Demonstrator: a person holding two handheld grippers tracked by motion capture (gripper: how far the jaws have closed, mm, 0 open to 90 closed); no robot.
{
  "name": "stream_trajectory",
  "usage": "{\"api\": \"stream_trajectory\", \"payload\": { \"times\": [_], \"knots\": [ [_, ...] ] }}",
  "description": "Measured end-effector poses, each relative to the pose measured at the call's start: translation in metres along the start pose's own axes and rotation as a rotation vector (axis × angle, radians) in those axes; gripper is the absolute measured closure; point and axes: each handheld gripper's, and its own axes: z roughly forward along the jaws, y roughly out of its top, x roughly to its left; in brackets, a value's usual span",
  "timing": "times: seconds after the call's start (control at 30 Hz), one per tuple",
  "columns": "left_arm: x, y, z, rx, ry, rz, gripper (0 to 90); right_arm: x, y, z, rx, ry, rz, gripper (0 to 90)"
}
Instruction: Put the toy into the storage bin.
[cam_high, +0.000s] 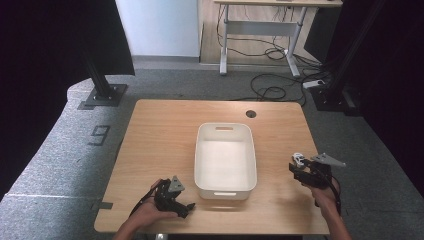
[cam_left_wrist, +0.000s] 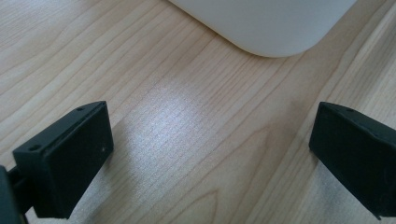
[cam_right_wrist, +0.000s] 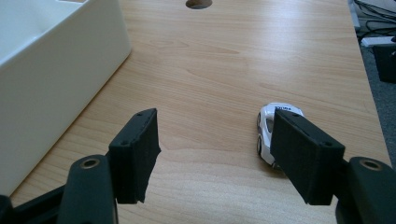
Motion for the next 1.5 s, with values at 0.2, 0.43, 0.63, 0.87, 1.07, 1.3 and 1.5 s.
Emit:
{"api": "stream_trajectory", "payload": {
  "times": [0.2,0.43,0.63,0.87,1.07,1.3,1.5],
  "knots": [
    [0.000,0.000,0.000,0.000,0.000,0.000,0.0,-0.001,0.001,-0.001,-0.002,-0.004,0.004,33.6],
    [0.000,0.000,0.000,0.000,0.000,0.000,0.0,0.000,0.005,-0.003,-0.005,0.008,0.016,34.3],
    [0.000,0.000,0.000,-0.004,-0.001,0.000,0.0,0.002,0.010,-0.003,-0.017,0.014,0.011,36.6],
    [0.000,-0.001,0.000,-0.007,0.000,-0.001,0.0,0.005,0.015,-0.004,-0.030,0.011,-0.002,37.2],
    [0.000,-0.001,0.000,-0.008,0.001,-0.001,0.0,0.005,0.016,0.000,-0.026,0.006,-0.003,37.2],
    [0.000,-0.001,0.000,-0.009,0.000,-0.001,0.0,0.005,0.018,0.002,-0.026,0.010,-0.003,37.5],
    [0.000,-0.001,0.000,-0.009,0.001,-0.001,0.0,0.007,0.020,0.004,-0.026,0.014,-0.013,37.6]
  ]
}}
